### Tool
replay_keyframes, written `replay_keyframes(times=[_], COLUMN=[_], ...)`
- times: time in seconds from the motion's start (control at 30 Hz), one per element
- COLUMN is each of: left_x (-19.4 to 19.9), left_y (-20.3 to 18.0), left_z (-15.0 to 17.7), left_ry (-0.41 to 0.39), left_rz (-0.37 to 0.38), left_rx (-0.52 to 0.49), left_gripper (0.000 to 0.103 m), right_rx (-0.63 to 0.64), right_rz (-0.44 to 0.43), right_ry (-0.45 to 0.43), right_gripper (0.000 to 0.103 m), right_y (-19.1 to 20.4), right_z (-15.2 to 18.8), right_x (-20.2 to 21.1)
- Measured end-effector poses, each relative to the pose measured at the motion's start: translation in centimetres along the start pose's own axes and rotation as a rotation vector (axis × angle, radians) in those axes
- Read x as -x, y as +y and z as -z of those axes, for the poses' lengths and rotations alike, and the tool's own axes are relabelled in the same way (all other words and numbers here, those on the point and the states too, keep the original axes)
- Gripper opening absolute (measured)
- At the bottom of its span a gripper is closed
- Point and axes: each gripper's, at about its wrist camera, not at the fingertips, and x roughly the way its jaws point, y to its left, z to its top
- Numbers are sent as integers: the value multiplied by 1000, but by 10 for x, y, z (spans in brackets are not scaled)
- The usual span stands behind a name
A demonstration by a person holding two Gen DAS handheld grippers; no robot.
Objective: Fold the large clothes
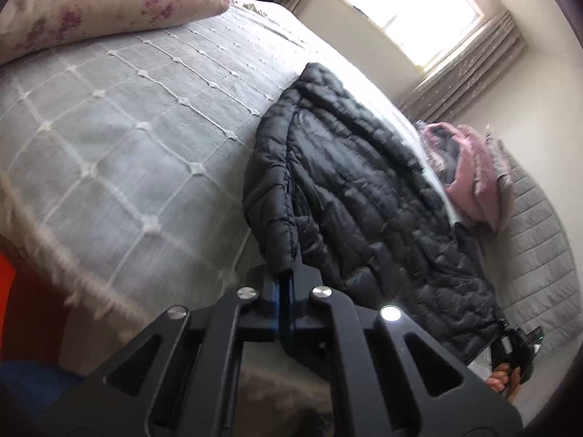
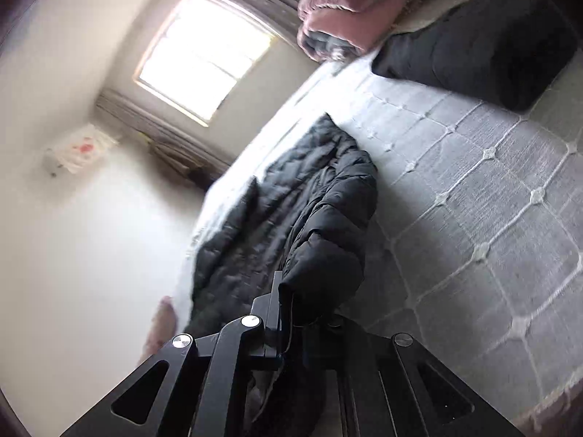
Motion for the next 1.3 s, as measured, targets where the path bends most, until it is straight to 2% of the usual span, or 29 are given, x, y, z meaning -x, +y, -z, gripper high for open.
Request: replay_keyframes(times=[0.07,0.17,0.23,0.37,0.47,0.63,0.73,0.83,0.9,0.93,1.03,1.1,1.13,1.17,1.2,1.23,1.3], left_x=[36,97,128,176,192,195,181,144,102,74,11,-20,-31,-39,-46,-52,-67], left_y=[-1,-2,-1,-10,-21,-35,-41,-59,-63,-65,-70,-69,-66,-63,-58,-54,-46], left_z=[9,24,29,39,38,24,-5,-47,-78,-96,-131,-146,-152,-156,-160,-164,-171], left_ry=[-50,-131,-177,-255,-278,-307,-328,-343,-312,-277,-204,-147,-117,-96,-80,-64,-39], left_rz=[39,87,100,136,170,186,182,190,156,139,72,32,19,8,0,-4,-29], left_rx=[11,3,-1,-43,-56,-47,-25,-40,6,35,47,56,56,64,68,60,43], left_gripper=[4,4,4,4,4,4,4,5,6,8,19,28,36,47,53,63,64], right_rx=[4,52,32,20,54,64,50,16,-12,-33,-84,-85,-86,-95,-97,-90,-35], right_rz=[-69,-90,-123,-192,-233,-266,-298,-297,-282,-249,-44,129,168,219,242,269,337], right_ry=[0,-6,-1,-35,-68,-80,-96,-98,-70,-42,14,28,17,-12,-35,-51,-31], right_gripper=[6,6,6,6,6,6,6,6,8,9,21,34,41,63,79,81,81], right_y=[3,6,-1,0,19,48,59,66,67,67,53,40,34,24,17,12,2], right_z=[17,44,58,62,56,34,8,-31,-62,-78,-109,-129,-132,-139,-143,-144,-149], right_x=[24,61,89,126,148,149,132,87,39,9,-59,-96,-100,-103,-102,-98,-99])
